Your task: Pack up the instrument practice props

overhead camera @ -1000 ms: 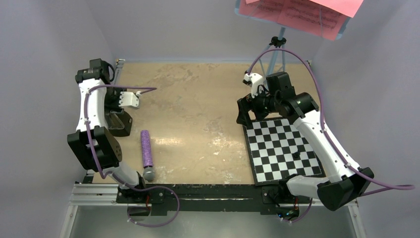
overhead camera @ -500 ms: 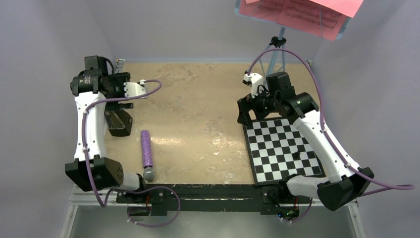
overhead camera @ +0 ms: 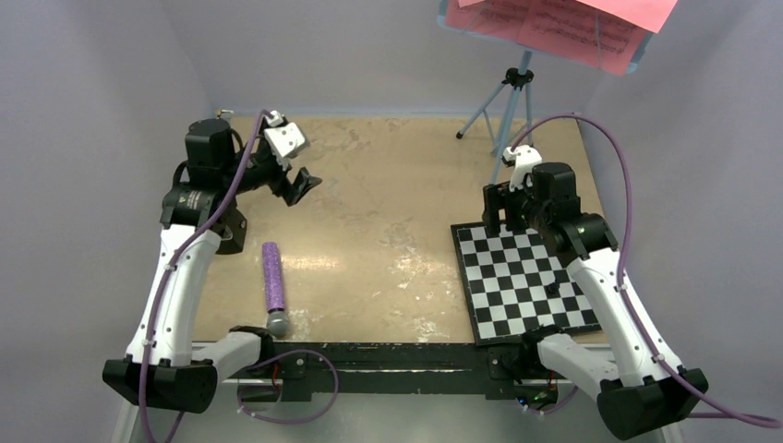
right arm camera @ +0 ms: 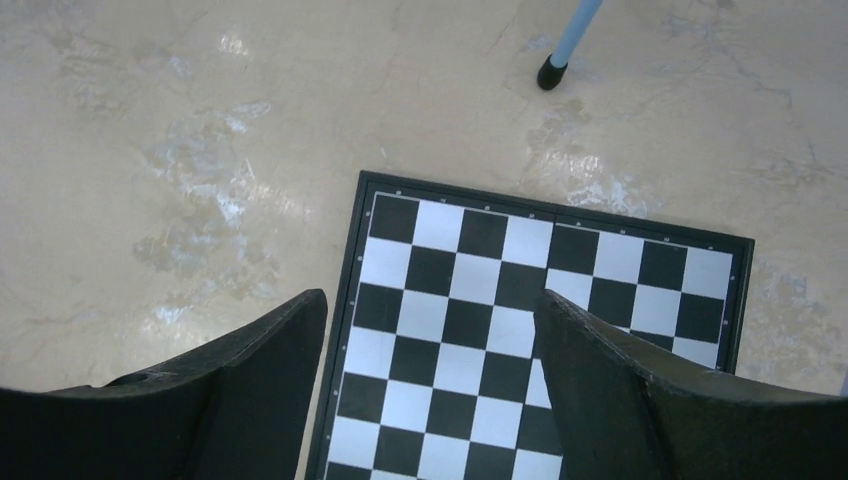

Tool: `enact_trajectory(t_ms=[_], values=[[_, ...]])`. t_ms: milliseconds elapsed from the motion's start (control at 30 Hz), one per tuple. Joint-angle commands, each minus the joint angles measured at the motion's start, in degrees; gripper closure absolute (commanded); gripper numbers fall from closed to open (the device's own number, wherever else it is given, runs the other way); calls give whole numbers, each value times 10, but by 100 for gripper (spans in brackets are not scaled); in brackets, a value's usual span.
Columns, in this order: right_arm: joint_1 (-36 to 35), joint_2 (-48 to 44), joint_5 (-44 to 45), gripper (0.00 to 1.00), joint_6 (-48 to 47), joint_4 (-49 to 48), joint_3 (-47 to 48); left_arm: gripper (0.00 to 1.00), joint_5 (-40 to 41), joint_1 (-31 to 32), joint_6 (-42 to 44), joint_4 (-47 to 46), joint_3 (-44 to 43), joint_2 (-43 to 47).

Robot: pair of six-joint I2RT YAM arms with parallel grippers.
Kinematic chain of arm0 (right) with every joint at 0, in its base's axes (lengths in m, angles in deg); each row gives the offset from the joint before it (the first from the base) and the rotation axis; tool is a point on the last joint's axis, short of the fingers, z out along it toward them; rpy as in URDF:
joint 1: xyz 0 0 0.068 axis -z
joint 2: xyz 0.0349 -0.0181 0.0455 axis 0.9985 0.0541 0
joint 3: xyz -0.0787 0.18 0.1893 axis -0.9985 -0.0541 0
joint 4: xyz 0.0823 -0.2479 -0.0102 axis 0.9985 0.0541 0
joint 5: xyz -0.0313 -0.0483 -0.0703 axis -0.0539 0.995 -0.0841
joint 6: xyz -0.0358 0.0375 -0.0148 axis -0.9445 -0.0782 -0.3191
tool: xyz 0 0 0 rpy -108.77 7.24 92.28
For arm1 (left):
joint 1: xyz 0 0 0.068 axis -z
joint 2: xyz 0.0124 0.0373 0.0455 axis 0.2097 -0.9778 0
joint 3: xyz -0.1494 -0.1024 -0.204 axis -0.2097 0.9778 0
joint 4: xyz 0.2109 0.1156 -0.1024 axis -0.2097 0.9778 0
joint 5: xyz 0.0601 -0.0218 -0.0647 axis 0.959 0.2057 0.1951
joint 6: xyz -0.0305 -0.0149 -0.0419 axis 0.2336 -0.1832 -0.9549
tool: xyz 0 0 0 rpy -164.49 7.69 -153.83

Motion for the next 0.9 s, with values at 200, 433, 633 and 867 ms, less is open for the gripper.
enact_trajectory(t_ms=[200,433,633,867], values=[[58,98,18,27,35,-256,1,14,-38,101,-201,-186,-14,-77],[73,211,39,26,27,-345,68,14,-46,121,-196,-194,-24,-109],[86,299,64,26,48,-373,133,14,-36,137,-145,-139,-41,-112],[97,365,64,28,65,-365,193,13,-18,139,-20,-36,-56,-106]])
